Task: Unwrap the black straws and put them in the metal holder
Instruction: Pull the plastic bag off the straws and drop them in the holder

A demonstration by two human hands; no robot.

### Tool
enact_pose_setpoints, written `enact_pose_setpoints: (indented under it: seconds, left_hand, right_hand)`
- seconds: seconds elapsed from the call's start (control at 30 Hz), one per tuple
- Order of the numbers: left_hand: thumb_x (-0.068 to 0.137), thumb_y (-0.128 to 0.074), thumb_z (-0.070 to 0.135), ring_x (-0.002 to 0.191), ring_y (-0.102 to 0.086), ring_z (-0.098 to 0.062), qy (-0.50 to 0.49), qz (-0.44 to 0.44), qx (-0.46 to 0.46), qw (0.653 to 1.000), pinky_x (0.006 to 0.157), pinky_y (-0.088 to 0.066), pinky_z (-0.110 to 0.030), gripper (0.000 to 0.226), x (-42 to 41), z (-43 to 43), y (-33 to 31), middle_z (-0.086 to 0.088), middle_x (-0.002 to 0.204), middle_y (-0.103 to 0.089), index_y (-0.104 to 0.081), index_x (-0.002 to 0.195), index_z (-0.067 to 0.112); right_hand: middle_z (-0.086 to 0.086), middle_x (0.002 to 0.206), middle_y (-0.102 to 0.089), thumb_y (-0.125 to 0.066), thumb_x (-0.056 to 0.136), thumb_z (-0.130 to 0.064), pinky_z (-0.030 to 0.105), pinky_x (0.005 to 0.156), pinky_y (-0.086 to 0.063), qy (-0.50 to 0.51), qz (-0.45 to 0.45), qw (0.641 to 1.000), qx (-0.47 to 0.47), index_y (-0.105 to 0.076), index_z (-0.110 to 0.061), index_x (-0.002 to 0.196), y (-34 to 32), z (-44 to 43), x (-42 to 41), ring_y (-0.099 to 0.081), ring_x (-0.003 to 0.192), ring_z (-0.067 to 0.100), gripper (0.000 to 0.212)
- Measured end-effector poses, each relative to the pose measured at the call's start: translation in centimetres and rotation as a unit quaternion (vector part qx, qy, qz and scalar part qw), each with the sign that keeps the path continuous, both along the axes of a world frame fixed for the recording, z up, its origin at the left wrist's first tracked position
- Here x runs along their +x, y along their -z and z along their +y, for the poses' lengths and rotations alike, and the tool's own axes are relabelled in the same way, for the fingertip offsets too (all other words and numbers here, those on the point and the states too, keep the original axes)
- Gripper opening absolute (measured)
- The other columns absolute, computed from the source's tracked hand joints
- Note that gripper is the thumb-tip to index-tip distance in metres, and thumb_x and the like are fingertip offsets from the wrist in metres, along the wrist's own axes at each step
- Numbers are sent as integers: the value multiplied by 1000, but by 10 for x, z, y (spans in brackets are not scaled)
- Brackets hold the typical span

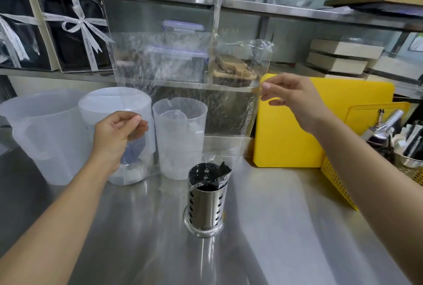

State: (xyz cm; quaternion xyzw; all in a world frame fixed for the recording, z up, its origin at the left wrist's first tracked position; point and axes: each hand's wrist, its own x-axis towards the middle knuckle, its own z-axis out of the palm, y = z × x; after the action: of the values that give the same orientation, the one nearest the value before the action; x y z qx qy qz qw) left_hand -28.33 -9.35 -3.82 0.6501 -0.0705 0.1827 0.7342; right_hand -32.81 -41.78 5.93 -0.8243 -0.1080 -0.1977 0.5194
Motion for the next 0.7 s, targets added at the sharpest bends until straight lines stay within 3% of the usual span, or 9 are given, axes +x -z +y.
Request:
enact_pose_setpoints:
  seconds: [0.23, 0.5, 0.7]
  left_hand:
    - [87, -57, 4, 60, -68, -5, -1, 3, -5, 1000, 62, -56, -15, 13, -3, -4, -7, 9, 59, -72, -61, 79, 14]
    - [87, -58, 7, 59, -68, -7, 4, -45, 1, 999, 64, -57, -19, 14, -9, -8, -50, 8, 59, -72, -61, 76, 17]
    - [85, -60, 12, 48, -63, -8, 43, -67, 14, 997, 42, -50, -19, 12, -31, -37, -91, 5, 54, -69, -59, 75, 18]
  right_hand:
    - [0, 75, -67, -67, 80, -15, 22, 67, -49, -29, 20, 998, 58, -68, -11, 82, 24, 5, 5, -62, 73, 8, 6]
    - [-9, 60, -69, -65, 81, -12, 21, 62, -47, -8, -91, 987, 133, -66, -19, 71, -6, 3, -3, -62, 66, 11, 12]
    - [-7, 58, -67, -61, 85, -13, 25, 52, -47, -1, -136, 973, 187, -60, -17, 74, -28, -17, -22, -61, 57, 13, 12]
